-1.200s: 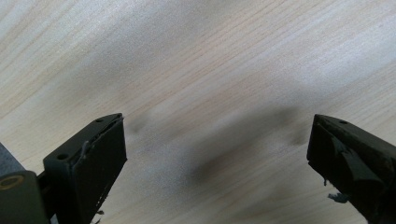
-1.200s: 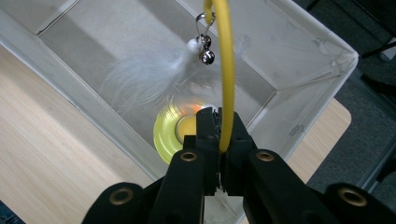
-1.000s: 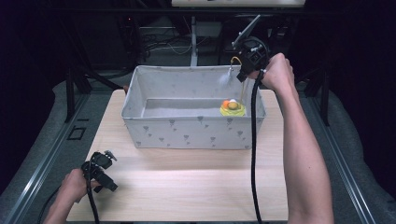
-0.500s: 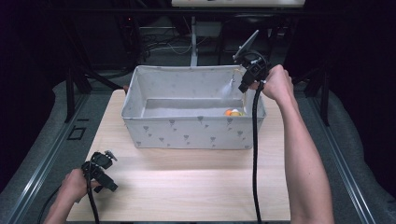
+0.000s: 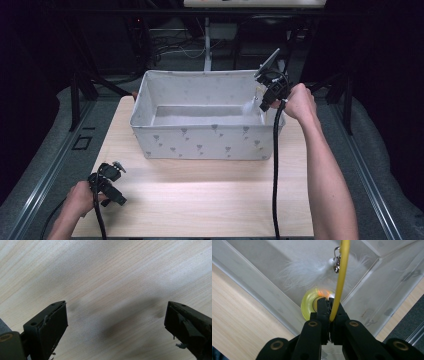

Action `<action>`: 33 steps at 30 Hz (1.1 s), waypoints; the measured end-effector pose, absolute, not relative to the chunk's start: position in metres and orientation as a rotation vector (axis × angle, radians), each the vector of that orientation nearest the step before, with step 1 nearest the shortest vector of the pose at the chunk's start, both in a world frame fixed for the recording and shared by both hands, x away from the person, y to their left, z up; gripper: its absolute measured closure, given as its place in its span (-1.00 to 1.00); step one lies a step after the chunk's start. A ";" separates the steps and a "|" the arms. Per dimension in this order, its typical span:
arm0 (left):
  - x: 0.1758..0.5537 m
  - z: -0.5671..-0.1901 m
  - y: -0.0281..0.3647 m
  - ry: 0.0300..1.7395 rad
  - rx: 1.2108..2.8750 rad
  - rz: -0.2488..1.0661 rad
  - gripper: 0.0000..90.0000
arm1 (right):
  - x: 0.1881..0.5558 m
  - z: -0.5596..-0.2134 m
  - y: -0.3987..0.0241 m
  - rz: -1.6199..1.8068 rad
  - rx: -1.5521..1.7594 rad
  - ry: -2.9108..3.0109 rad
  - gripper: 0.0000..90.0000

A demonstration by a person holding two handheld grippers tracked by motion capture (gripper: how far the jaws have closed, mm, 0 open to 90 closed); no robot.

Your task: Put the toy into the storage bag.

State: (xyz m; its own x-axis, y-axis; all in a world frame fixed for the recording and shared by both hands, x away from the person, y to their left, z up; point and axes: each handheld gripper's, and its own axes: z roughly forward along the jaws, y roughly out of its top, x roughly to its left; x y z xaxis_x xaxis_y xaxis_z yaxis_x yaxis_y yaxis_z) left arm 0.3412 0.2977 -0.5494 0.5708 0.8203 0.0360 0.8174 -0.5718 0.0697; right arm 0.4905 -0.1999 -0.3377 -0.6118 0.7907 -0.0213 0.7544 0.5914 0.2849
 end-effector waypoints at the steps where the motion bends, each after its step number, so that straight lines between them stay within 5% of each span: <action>1: 0.341 -0.549 0.298 1.433 2.743 0.101 -0.89 | 0.490 -0.339 -0.200 0.372 1.306 2.671 0.95; 26: 0.342 -0.549 0.298 1.429 2.739 0.102 -0.89 | 0.490 -0.363 -0.211 0.276 1.387 2.650 0.94; 33: 0.342 -0.549 0.298 1.430 2.738 0.107 -0.89 | 0.482 -0.353 -0.214 0.333 1.373 2.633 0.69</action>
